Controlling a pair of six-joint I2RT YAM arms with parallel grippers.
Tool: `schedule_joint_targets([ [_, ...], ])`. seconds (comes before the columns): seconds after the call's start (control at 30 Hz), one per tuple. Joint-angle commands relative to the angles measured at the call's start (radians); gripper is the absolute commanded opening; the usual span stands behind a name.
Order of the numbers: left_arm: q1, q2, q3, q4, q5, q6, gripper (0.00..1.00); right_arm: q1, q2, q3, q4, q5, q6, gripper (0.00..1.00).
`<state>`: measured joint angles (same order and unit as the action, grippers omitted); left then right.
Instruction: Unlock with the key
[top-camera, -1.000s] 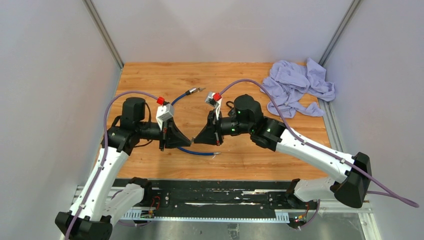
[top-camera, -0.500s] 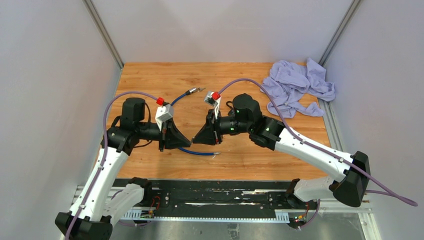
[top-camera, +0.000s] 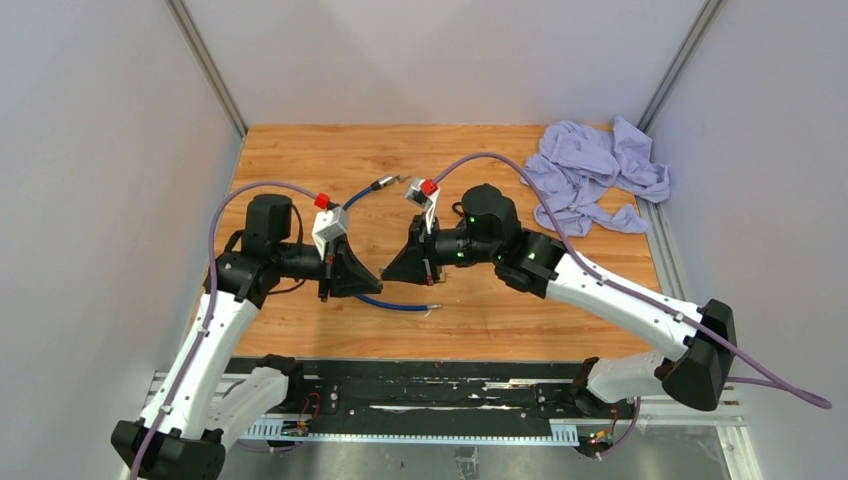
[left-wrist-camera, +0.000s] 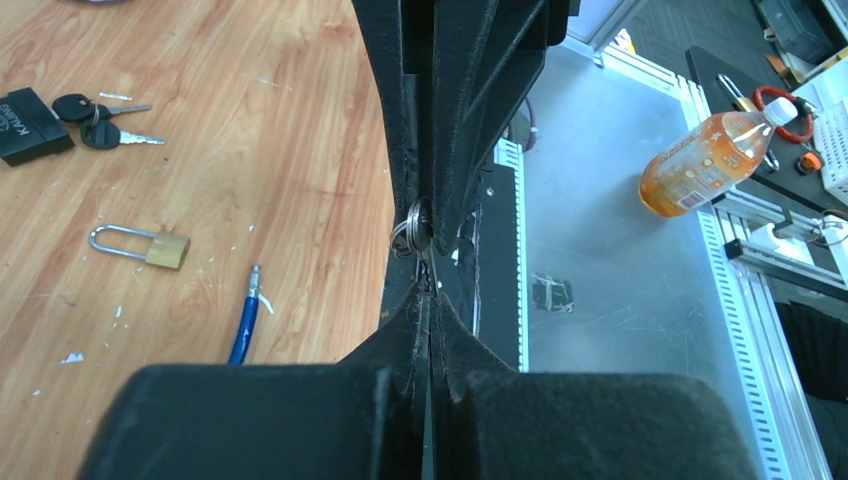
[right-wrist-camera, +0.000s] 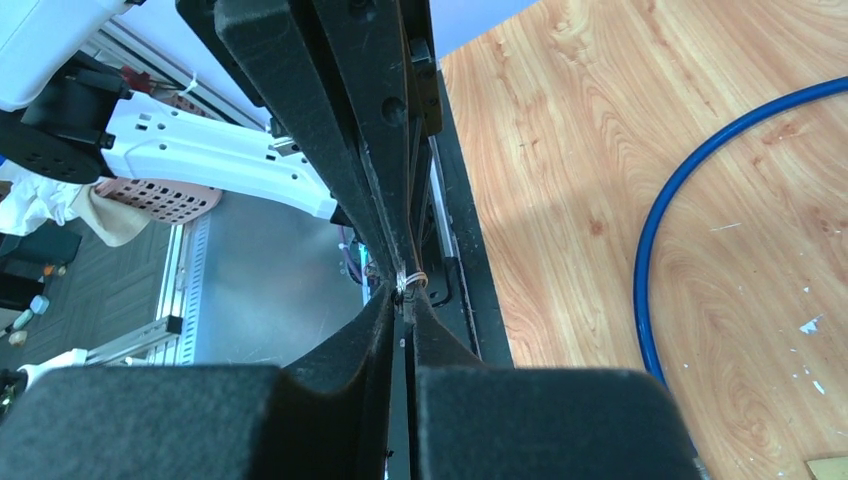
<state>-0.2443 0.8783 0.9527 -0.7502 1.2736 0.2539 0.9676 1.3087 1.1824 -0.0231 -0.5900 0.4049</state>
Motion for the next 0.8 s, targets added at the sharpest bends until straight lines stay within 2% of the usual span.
schedule_joint_targets([
  [0.0, -0.002, 0.013, 0.019, -0.005, -0.007, 0.019, 0.00, -0.004, 0.021, 0.041, 0.029, 0.046, -0.002, 0.07],
  [0.37, -0.003, 0.120, 0.103, 0.012, -0.112, 0.089, 0.00, -0.013, 0.037, 0.045, 0.010, 0.041, -0.031, 0.05],
  [0.77, -0.003, 0.179, 0.139, -0.062, -0.122, 0.178, 0.00, -0.061, 0.055, 0.050, -0.005, 0.066, -0.030, 0.16],
])
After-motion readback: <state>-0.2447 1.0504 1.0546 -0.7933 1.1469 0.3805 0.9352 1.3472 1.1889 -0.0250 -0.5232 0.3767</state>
